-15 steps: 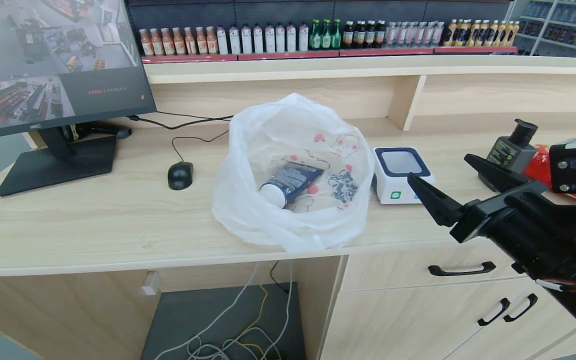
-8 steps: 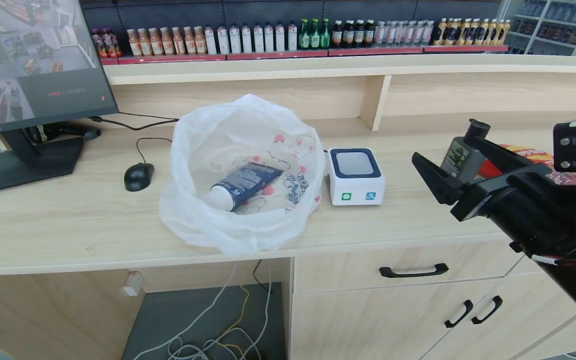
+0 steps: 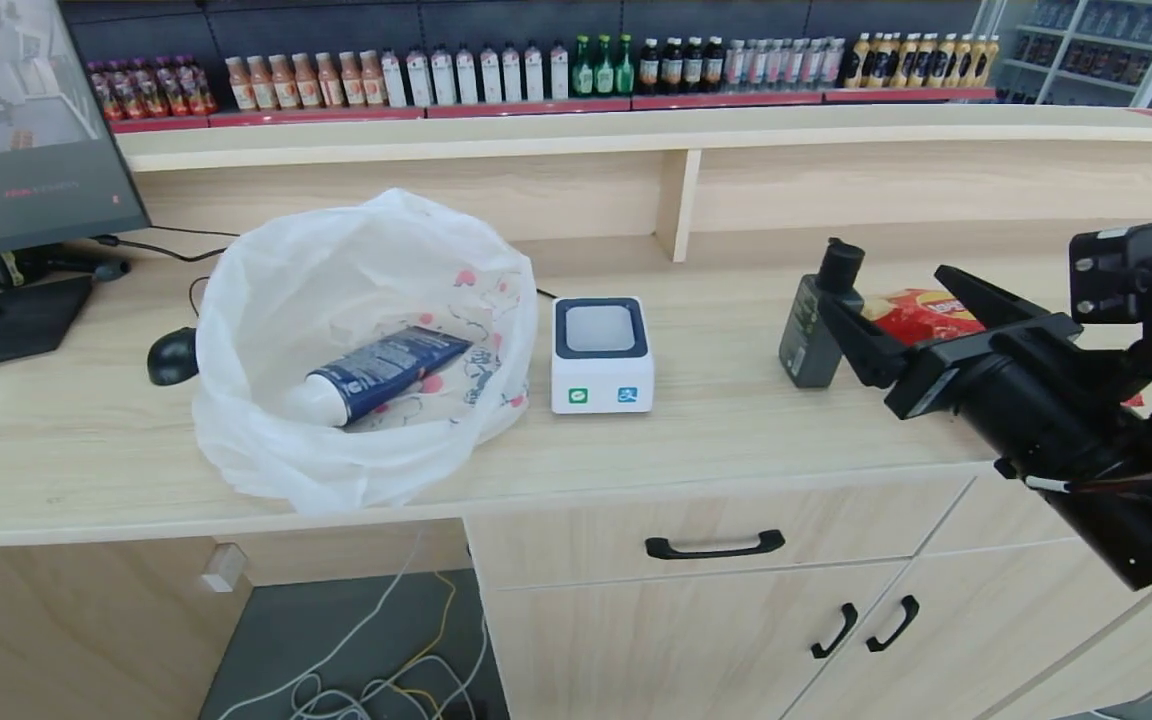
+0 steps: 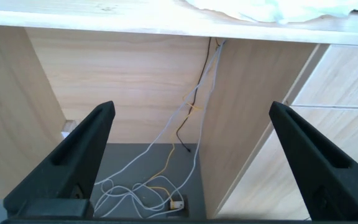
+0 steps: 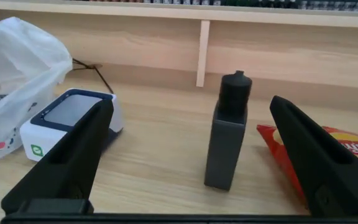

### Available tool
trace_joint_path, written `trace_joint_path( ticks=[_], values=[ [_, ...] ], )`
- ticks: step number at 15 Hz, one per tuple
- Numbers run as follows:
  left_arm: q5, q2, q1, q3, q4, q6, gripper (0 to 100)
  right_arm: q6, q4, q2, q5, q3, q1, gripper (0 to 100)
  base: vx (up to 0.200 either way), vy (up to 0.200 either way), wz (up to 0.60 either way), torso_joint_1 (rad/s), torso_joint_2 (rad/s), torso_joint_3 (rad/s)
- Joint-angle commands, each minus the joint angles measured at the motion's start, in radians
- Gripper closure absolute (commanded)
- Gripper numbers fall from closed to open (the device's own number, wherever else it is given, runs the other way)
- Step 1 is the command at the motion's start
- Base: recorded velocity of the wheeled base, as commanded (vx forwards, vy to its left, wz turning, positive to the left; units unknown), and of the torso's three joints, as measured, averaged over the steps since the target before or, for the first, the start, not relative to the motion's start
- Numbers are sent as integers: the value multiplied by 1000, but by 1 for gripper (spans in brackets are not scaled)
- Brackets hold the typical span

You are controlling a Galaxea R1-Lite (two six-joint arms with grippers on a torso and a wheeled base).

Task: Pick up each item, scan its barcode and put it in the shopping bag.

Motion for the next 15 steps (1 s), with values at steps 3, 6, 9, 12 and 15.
trace_joint_path(
  ticks=[3, 6, 9, 12, 15],
  values=[
    [0, 0, 0, 0, -2, -1, 0, 0, 3, 92, -9, -57, -9, 0, 0, 0, 0, 0, 0, 0],
    [0, 0, 0, 0, -2, -1, 0, 0, 25, 150, -18, -135, -9, 0, 0, 0, 0, 0, 0, 0],
    [0, 0, 0, 0, -2, 1, 0, 2, 34, 195, -19, -212, 20, 0, 0, 0, 0, 0, 0, 0],
    [0, 0, 0, 0, 0, -1, 0, 3, 42, 268, -21, -276, 22, 0, 0, 0, 0, 0, 0, 0],
    [0, 0, 0, 0, 0, 1, 0, 48, 61, 334, -91, -375, 36, 0, 0, 0, 0, 0, 0, 0]
  ],
)
